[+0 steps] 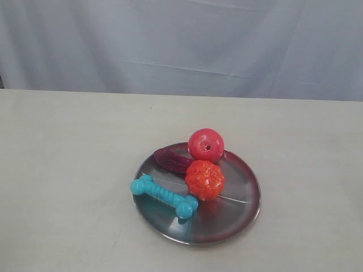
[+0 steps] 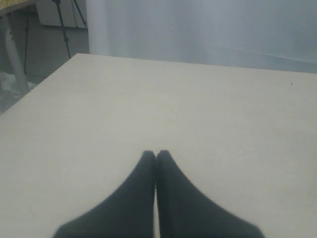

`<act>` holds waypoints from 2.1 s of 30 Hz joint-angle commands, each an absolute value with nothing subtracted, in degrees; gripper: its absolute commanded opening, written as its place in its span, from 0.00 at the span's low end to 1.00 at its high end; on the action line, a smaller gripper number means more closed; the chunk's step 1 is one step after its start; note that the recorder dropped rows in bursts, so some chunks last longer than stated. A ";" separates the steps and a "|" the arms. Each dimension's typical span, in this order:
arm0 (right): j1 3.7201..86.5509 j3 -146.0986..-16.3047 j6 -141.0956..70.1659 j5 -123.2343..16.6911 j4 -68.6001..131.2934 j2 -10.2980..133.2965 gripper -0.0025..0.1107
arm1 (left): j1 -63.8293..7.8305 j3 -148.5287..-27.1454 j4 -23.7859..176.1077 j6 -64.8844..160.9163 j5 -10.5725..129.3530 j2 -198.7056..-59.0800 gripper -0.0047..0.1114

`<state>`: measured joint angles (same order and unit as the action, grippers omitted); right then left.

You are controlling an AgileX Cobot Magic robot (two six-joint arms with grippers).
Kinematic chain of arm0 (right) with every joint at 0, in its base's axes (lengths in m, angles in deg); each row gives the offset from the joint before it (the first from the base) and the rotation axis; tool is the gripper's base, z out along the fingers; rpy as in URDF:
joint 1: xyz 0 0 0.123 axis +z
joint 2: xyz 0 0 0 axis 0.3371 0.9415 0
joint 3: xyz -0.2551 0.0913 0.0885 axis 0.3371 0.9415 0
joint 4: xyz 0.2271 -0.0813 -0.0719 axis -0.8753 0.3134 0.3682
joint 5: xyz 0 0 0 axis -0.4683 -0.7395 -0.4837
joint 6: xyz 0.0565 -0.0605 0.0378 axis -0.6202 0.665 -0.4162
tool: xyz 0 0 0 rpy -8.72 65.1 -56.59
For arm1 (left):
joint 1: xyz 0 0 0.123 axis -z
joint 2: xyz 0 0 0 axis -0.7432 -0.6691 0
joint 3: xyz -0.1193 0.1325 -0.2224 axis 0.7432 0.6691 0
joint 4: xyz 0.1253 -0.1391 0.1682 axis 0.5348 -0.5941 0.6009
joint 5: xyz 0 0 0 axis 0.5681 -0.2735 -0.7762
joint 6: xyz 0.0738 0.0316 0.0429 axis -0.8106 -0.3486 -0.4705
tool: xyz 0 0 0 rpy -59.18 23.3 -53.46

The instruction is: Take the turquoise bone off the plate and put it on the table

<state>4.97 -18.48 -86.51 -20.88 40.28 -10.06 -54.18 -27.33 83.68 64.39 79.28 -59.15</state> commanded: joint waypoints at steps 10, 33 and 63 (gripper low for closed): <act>4.72 -43.67 -84.94 -42.54 75.64 5.63 0.02 | -53.79 -27.15 83.70 64.45 79.24 -59.08 0.04; 43.84 -76.90 -60.43 -104.34 63.04 56.94 0.02 | -53.79 -27.15 83.70 64.34 79.24 -59.08 0.04; 51.97 -76.90 -47.65 -92.14 51.80 69.29 0.92 | -53.79 -27.15 83.70 64.51 79.24 -59.08 0.04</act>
<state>51.85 -76.45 -48.08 -92.40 51.94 68.57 -54.18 -27.33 83.68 64.39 79.28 -59.15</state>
